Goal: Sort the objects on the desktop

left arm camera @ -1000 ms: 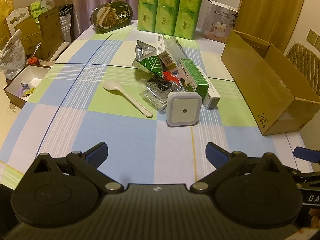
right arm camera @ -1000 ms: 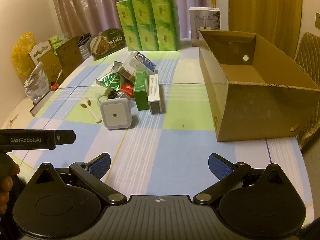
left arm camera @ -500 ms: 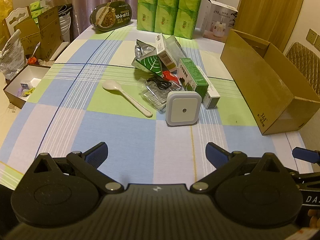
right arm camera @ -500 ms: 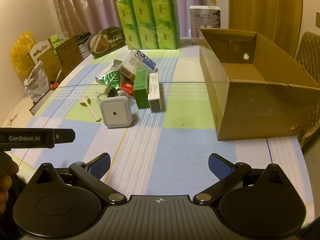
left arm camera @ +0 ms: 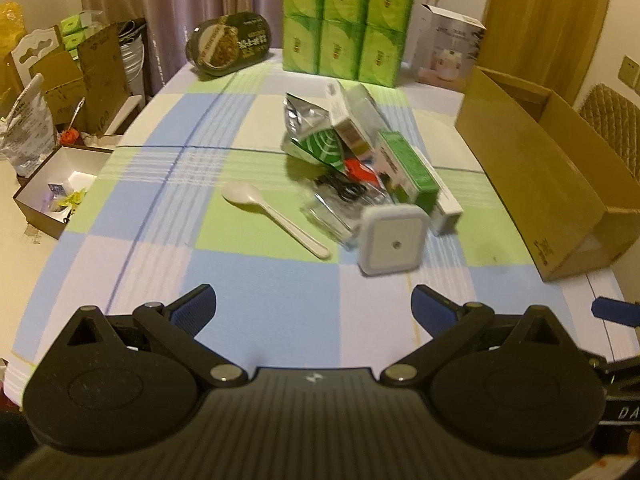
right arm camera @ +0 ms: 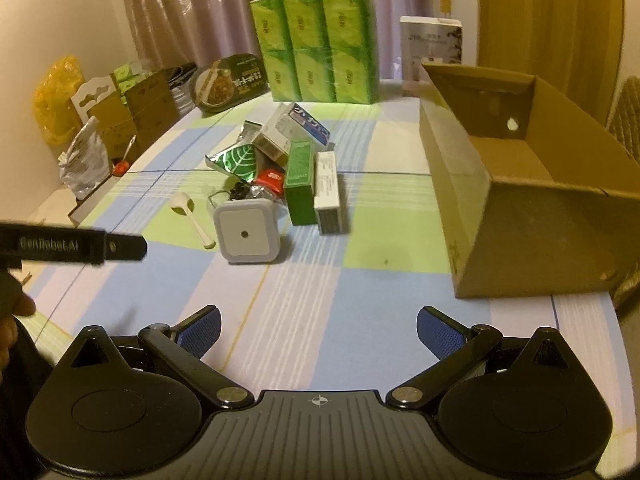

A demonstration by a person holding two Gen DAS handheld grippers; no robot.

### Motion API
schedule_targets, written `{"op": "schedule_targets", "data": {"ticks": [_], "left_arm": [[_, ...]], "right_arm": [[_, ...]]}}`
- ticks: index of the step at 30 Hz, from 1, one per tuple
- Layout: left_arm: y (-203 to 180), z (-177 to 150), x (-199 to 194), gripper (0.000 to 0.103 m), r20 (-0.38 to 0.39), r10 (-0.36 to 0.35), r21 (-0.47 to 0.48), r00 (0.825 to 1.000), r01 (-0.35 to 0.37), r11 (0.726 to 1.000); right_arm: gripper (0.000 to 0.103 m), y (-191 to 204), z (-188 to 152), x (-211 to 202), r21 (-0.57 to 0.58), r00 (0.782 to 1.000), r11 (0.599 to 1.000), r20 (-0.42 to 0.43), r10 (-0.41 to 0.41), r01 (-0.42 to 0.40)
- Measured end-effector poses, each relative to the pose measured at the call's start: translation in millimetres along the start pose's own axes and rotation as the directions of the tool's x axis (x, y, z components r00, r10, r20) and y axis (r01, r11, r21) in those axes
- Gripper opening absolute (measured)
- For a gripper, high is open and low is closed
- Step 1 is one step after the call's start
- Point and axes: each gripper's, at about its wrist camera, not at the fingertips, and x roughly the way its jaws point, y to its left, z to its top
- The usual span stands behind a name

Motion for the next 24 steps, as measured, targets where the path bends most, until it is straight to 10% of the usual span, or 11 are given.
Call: {"op": "schedule_targets", "data": {"ticks": [24], "left_arm": [[74.1,61.1,79.1,0.102,-0.014,0.055,-0.010,0.998,-0.055,0.998]], "right_arm": [[0.092,50.3,42.1,96.7,-0.131,0.996,0.989,0.032,0.079,-0.074]]}}
